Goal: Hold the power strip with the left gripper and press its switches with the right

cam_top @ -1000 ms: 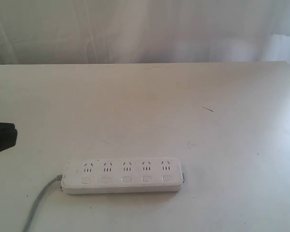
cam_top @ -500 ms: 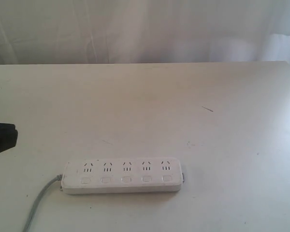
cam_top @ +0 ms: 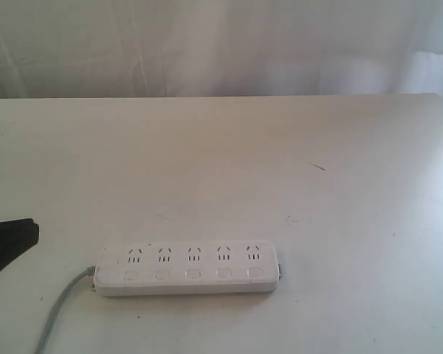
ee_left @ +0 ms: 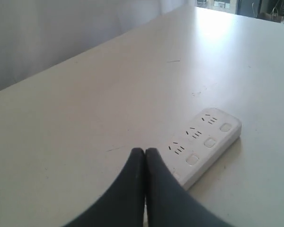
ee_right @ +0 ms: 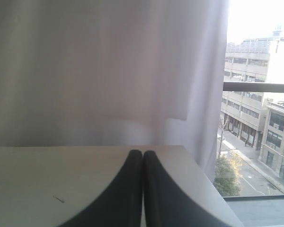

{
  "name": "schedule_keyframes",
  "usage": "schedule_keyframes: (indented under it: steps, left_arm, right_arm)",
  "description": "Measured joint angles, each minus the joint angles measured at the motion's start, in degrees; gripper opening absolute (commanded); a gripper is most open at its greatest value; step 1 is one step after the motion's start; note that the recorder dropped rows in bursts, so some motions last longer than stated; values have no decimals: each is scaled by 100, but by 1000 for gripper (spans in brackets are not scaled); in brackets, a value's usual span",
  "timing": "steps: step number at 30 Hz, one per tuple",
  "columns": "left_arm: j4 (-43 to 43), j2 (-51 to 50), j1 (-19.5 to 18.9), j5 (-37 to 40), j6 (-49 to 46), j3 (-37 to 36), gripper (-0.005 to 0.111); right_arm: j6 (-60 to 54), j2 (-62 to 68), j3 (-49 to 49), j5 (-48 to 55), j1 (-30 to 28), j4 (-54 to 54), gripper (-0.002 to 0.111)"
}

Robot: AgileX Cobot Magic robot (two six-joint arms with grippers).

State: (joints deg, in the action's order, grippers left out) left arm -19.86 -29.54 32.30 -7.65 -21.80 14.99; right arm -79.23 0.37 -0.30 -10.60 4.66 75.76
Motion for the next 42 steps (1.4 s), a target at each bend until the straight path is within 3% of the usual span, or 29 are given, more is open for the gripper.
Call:
schedule_keyframes:
  steps: [6, 12, 16, 22, 32, 42]
  left_arm:
    - [0, 139, -143, -172, 81, -385, 0]
    - [32, 199, -1446, -633, 1202, -1094, 0]
    - [722, 656, -2245, -704, 2180, -1400, 0]
    - [1479, 1635, -2829, -143, 2880, -1467, 0]
    - [1405, 2833, -3021, 1530, 2940, -1475, 0]
    - [854, 2931, -3021, 2049, 2989, -1478, 0]
  right_arm:
    - [0, 0, 0, -49, 0, 0, 0]
    - [0, 0, 0, -106, -5, 0, 0]
    - [0, 0, 0, -117, -5, 0, 0]
    - [2, 0, 0, -117, -5, 0, 0]
    - [13, 0, 0, -117, -5, 0, 0]
    - [13, 0, 0, -140, -5, 0, 0]
